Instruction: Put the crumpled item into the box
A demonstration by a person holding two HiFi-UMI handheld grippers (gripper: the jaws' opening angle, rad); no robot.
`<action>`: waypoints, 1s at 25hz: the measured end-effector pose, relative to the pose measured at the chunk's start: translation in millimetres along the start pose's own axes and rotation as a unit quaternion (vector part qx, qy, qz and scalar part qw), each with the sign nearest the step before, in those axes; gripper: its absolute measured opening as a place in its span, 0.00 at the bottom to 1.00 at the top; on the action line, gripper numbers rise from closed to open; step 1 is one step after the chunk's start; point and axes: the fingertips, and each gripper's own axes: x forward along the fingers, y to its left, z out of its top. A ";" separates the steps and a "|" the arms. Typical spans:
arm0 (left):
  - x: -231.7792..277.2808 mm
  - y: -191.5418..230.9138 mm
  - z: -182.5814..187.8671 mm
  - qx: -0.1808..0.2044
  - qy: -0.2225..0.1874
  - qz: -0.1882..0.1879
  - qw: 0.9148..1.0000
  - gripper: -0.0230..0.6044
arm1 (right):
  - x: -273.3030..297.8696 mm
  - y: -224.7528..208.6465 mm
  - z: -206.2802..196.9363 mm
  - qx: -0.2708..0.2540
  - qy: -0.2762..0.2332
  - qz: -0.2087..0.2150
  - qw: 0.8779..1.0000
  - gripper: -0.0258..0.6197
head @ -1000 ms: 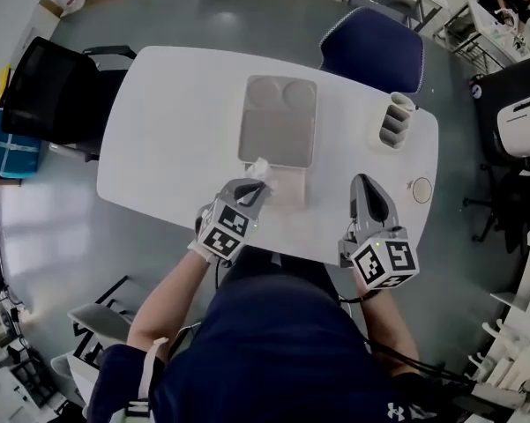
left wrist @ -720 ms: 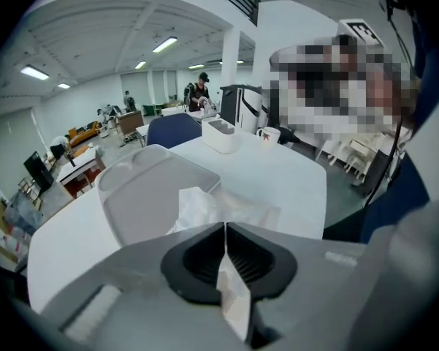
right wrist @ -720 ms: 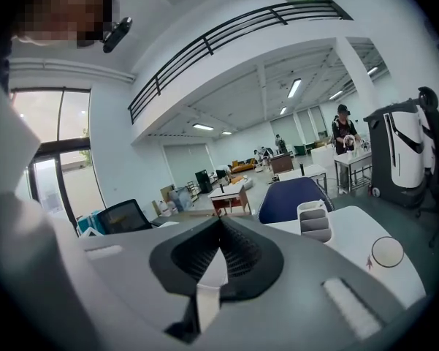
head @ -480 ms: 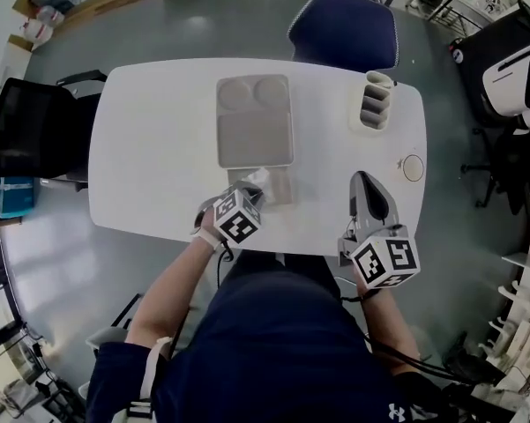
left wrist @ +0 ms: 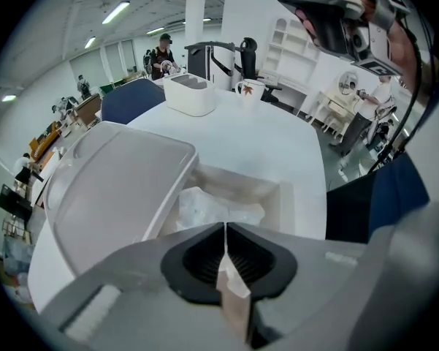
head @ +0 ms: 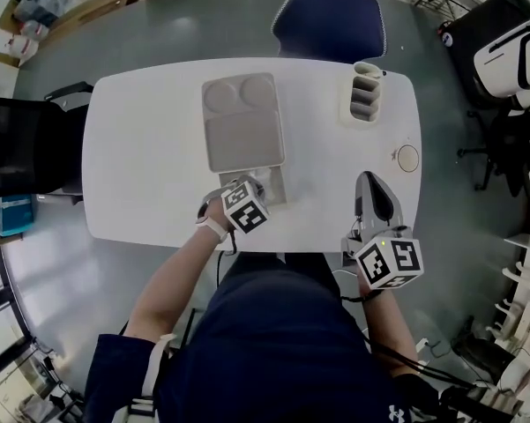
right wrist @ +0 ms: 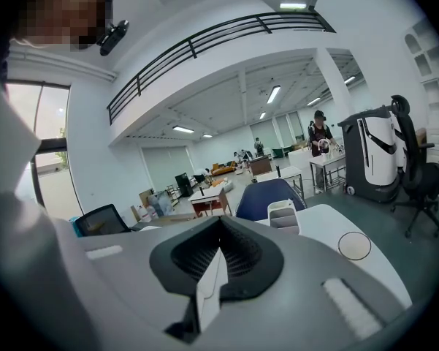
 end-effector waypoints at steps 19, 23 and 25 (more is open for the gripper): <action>-72.0 16.6 17.2 -0.122 -0.129 0.062 0.982 0.22 | 12.3 23.4 1.1 -0.016 0.005 0.046 0.999 0.04; -118.0 25.0 17.8 -0.183 -0.196 0.091 0.959 0.22 | 25.1 41.6 0.0 -0.022 0.009 0.076 0.997 0.04; -145.6 28.0 19.8 -0.197 -0.227 0.108 0.948 0.22 | 29.7 53.0 4.1 -0.031 0.006 0.089 0.996 0.04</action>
